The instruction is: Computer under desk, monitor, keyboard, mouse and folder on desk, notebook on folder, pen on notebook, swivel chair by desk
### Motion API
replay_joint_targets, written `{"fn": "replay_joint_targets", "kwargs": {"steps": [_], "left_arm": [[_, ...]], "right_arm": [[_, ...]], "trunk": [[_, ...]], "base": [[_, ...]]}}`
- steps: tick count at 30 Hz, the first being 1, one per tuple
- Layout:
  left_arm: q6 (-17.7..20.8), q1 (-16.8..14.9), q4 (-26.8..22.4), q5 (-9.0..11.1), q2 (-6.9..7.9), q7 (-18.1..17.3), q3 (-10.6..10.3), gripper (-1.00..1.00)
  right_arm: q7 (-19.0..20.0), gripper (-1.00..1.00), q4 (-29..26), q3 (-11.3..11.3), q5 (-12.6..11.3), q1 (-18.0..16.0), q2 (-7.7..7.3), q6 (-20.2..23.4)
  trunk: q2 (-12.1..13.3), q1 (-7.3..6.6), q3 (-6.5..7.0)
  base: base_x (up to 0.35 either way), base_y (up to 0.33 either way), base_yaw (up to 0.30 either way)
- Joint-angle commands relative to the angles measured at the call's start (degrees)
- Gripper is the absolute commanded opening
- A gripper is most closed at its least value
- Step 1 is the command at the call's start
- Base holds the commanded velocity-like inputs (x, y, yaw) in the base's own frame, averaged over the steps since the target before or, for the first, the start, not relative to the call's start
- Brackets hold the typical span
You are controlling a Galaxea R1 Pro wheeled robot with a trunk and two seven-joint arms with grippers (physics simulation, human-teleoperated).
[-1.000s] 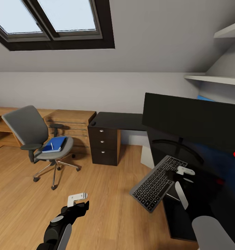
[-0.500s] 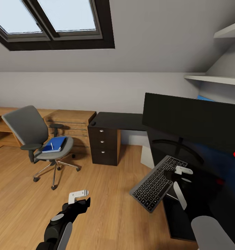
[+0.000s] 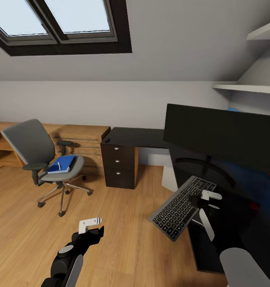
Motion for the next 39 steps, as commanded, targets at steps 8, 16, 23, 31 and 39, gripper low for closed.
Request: {"fn": "replay_joint_targets", "kwargs": {"steps": [8,16,23,31,39], "left_arm": [[0.2,0.0,-0.1,0.6,0.0,0.5,-0.1,1.0],[0.2,-0.1,-0.1,0.6,0.04,0.5,0.0,1.0],[0.3,-0.1,-0.3,0.6,0.06,0.5,0.0,1.0],[0.4,-0.1,-0.4,0.7,0.18,0.5,0.1,1.0],[0.5,-0.1,-0.3,0.7,0.26,0.5,0.3,1.0]], "right_arm": [[-0.4,1.0,-0.1,0.1,-0.5,0.0,-0.04,0.3],[-0.4,1.0,0.0,0.1,-0.4,0.0,-0.19,0.4],[-0.5,1.0,1.8,0.2,-0.4,0.0,-0.14,0.6],[-2.4,1.0,3.4,0.3,-0.5,0.0,-0.17,1.3],[-2.9,1.0,3.3,0.3,-0.5,0.0,-0.06,1.5]], "trunk": [[-2.1,1.1,-0.96],[-2.1,1.1,-0.96],[-2.1,1.1,-0.96],[-2.1,1.1,-0.96],[-2.1,1.1,-0.96]], "base": [[0.0,0.0,0.0],[0.0,0.0,0.0],[0.0,0.0,0.0],[0.0,0.0,0.0],[0.0,0.0,0.0]]}}
